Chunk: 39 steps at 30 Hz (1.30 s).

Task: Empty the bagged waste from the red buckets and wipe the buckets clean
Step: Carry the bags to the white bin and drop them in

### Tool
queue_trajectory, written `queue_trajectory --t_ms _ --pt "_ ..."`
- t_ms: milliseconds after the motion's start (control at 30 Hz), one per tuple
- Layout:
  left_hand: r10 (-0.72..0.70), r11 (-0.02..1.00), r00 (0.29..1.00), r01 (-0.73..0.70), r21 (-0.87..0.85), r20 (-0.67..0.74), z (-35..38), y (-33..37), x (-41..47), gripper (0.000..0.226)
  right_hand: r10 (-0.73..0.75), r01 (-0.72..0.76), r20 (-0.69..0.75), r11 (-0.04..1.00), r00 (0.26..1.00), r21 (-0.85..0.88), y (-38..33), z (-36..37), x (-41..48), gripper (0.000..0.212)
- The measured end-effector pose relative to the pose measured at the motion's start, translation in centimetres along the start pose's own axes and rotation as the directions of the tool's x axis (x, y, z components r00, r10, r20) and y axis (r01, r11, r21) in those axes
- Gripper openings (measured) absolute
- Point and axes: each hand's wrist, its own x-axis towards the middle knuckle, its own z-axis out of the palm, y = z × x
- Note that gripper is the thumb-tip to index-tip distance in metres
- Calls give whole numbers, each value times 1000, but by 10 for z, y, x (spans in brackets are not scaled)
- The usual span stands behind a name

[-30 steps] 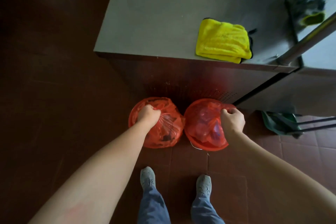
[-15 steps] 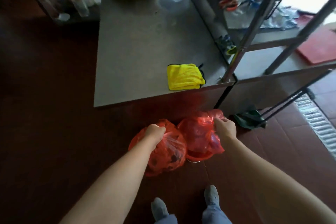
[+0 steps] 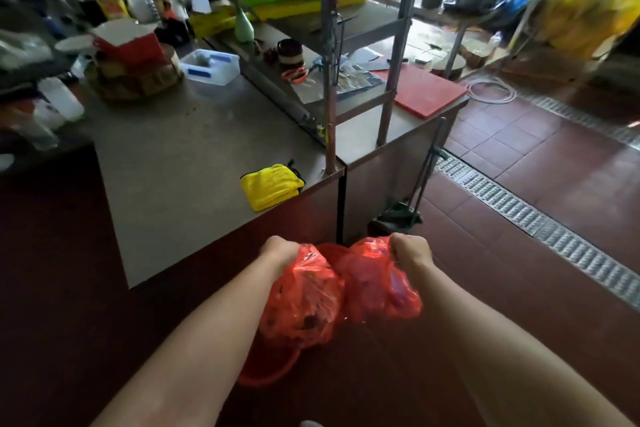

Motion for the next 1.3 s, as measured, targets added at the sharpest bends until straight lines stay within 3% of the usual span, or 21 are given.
queue_trajectory --t_ms 300,533,667,867,1100,1300 --pt "251 933 966 -257 252 57 28 34 -79 30 -138 76 -158 935 978 -348 73 -89 -84 22" --pt "431 769 861 -507 390 270 68 43 -117 20 -111 -7 -330 942 937 -336 124 -115 -160 20" --pt "464 652 765 -637 411 447 82 39 -132 22 -9 -119 -475 964 880 -237 153 -112 -208 22" --pt "509 378 530 -846 377 678 104 19 -166 21 182 -290 -647 955 740 -63 203 -101 -292 21" --pt "461 170 357 -934 314 812 143 -34 -230 12 377 -442 -718 890 585 108 274 -92 -401 8" --pt "421 -149 182 -953 266 889 177 -85 -304 17 481 -594 -745 792 462 142 342 -87 -488 15"
